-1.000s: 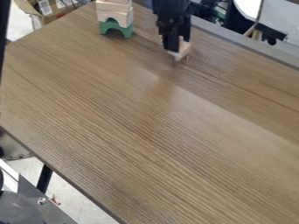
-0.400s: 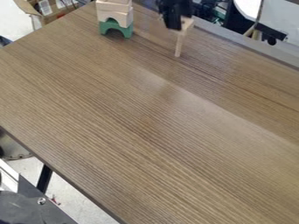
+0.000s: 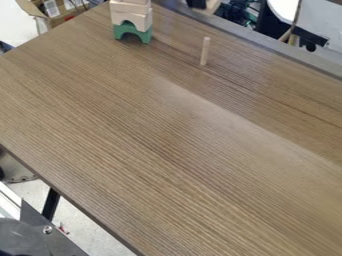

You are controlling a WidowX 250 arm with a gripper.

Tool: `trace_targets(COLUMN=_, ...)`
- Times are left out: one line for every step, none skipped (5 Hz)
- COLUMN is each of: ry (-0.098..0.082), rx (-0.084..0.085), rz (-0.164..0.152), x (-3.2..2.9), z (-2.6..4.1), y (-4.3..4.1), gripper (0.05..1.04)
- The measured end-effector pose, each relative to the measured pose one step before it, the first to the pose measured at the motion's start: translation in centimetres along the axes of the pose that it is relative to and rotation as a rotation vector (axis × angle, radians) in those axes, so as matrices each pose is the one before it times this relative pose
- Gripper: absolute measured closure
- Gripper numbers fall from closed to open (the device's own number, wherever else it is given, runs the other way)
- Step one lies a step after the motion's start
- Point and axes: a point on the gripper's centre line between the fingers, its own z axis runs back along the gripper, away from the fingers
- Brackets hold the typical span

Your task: Take the cube with a hole off from the thin cylinder and put it on the table

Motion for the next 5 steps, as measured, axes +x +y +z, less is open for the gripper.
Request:
trace_targets(ry=-0.0271, rx=-0.0138, rz=0.0366, x=1.008, z=1.022, y=1.156, gripper=0.553)
trace_targets(ry=-0.0402, rx=-0.0057, rz=0.0683, x=2.123, z=1.081, y=1.871, gripper=0.554)
trace_targets(ry=-0.0379, rx=0.0366, rz=0.0641, x=2.111, z=0.078, y=2.298, gripper=0.554)
trace_targets(ry=-0.0200, rx=0.0478, rz=0.0414, x=1.405, z=-1.101, y=1.663, gripper=0.554)
trace_targets(ry=-0.0056, rx=0.0321, rz=0.0360, x=1.195, z=-0.828, y=1.168, gripper=0.554)
